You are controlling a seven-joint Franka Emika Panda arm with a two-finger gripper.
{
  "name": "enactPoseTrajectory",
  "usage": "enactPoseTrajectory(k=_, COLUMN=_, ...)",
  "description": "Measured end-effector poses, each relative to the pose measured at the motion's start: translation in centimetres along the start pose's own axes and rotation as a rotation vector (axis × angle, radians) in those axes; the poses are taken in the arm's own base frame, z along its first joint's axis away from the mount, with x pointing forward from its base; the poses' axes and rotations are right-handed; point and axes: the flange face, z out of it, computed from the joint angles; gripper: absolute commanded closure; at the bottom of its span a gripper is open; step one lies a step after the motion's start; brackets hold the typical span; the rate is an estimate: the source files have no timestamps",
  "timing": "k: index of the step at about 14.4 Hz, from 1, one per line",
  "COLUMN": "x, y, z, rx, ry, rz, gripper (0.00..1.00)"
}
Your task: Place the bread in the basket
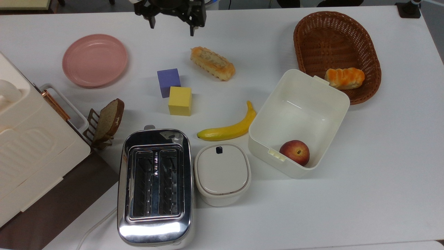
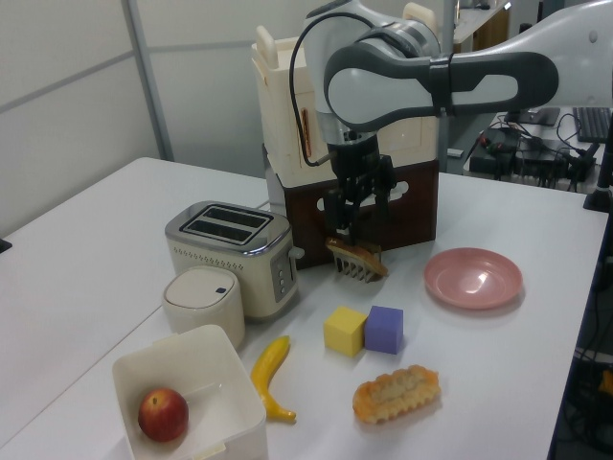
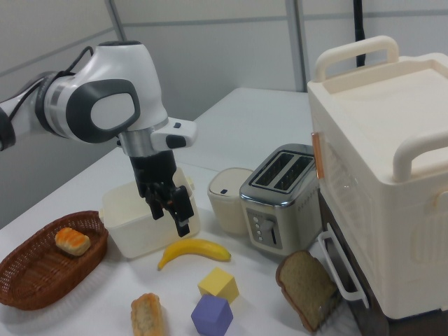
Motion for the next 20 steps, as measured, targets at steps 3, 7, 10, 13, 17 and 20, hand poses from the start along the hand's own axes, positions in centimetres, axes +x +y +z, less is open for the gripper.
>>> enactPoseTrajectory(k=3, x=0.3, y=1.1, z=-0.2, rx=0.001, ry=0.004, rz=0.019, gripper=0.00)
enactPoseTrajectory(k=7, x=0.3, y=1.2, z=-0.4, rx=0.002, ry=0.010, rz=0.020, gripper=0.00)
enactPoseTrajectory(k=10, x=0.3, y=1.2, z=-0.5, rx=0.002, ry=0.010, rz=0.020, gripper=0.00)
enactPoseTrajectory(k=13, x=0.3, y=1.3, z=-0.6, rx=0.004, ry=0.013, rz=0.021, gripper=0.00)
enactPoseTrajectory(k=17, x=0.1, y=1.0, z=-1.7, rx=0.024, ry=0.027, rz=0.019, gripper=0.00)
enactPoseTrajectory(k=20, x=-0.4, y=0.3, z=-1.7, rx=0.021, ry=0.002, rz=0.005, gripper=0.00)
